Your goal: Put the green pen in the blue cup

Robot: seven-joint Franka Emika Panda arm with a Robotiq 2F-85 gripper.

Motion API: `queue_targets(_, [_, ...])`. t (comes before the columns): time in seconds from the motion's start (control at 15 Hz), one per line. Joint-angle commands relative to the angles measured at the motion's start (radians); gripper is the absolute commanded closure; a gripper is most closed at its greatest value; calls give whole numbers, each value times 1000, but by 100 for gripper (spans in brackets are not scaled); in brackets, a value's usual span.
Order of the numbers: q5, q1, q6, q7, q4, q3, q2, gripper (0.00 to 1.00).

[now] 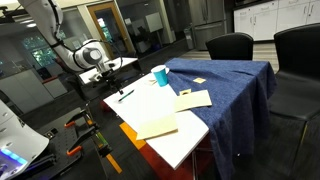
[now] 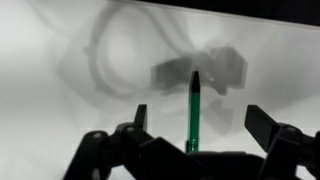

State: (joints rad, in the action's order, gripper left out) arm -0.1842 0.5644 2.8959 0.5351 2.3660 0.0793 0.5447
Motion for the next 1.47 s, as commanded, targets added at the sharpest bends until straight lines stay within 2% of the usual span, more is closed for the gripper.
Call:
queue_targets(0.0, [22,68,14,35,-76,54,76,0])
queue_targets(0.2, [46,88,6,23,-126,69,120,3])
queue_targets(0.4, [74,86,-3,12,-169,66,151,19])
queue_targets(0.6, [102,71,-14,0,-204,55,172,27])
queue_targets(0.67, [112,69,-17,-2,-213,54,176,40])
queue_targets(0.73, [122,60,-24,-8,-222,47,179,48])
queue_targets(1.13, [159,42,-26,-15,-238,42,175,96])
queue_targets(1.2, [160,40,-28,-14,-239,43,173,99])
queue_targets(1.4, [157,42,-46,-7,-237,57,158,95])
